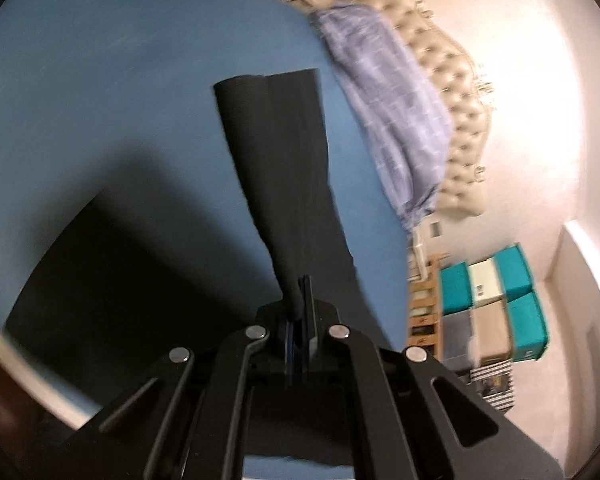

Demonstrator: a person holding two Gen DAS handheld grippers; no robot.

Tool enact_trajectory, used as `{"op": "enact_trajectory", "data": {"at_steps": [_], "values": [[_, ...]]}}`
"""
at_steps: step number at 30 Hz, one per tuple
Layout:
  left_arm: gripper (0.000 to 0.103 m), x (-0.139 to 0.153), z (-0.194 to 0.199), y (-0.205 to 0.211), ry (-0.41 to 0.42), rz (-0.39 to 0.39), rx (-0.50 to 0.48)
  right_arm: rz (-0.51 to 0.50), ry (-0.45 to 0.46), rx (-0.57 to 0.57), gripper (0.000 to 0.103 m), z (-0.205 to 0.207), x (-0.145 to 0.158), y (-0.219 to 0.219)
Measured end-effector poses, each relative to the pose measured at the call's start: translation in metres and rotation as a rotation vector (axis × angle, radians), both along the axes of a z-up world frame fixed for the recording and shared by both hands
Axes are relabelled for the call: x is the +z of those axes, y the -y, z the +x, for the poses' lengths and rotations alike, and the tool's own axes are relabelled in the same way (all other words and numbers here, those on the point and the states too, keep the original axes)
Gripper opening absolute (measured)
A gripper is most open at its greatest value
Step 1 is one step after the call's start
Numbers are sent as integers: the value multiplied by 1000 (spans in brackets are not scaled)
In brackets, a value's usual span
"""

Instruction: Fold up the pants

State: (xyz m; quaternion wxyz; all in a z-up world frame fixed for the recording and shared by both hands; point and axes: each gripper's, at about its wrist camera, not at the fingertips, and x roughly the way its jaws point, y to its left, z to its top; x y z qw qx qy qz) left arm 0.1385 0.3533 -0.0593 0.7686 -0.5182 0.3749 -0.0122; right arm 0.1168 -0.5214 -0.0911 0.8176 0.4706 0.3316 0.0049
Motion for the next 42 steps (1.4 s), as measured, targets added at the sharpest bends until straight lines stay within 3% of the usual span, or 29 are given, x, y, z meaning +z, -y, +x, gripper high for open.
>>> {"op": "enact_trajectory", "data": {"at_steps": [1,5,8,10,11,12,14,17,19,20,21,22,26,30,34,42], "values": [[2,-22,-13,0,-24,-20,6,24,-36,-8,7,-15,-24,1],[2,-96,-55,-1,-103,-70,25,34,-133,-26,7,-42,-72,-3],[2,-123,-69,-6,-83,-116,45,55,-139,-34,7,-48,-87,-4],[10,-132,-75,-13,-75,-136,70,37,-141,-16,12,-49,-88,-5],[21,-134,-79,-18,-54,-164,91,41,-145,-18,19,-45,-88,-5],[37,-135,-83,-25,-17,-199,116,49,-151,-22,20,-43,-89,-4],[44,-130,-89,-35,10,-184,152,49,-145,-21,23,-39,-88,-5],[41,-132,-93,-49,23,-215,188,43,-133,-30,29,-34,-85,-2],[30,-135,-94,-55,18,-223,190,37,-127,-33,28,-34,-85,-2],[20,-136,-93,-58,6,-220,194,8,-129,-26,15,-33,-84,-4],[7,-140,-94,-61,-8,-231,211,-21,-135,-24,8,-33,-82,-5],[3,-140,-95,-62,-16,-230,219,-25,-135,-21,7,-32,-81,-6],[3,-130,-104,-56,-34,-159,224,-68,-136,-4,6,-33,-68,-8],[3,-115,-107,-56,-21,-136,222,-75,-128,10,6,-31,-53,-8],[3,-116,-110,-57,-53,-143,222,-58,-127,18,5,-34,-45,-5],[3,-103,-116,-56,-21,-166,252,-52,-160,22,5,-32,-44,-5]]}}
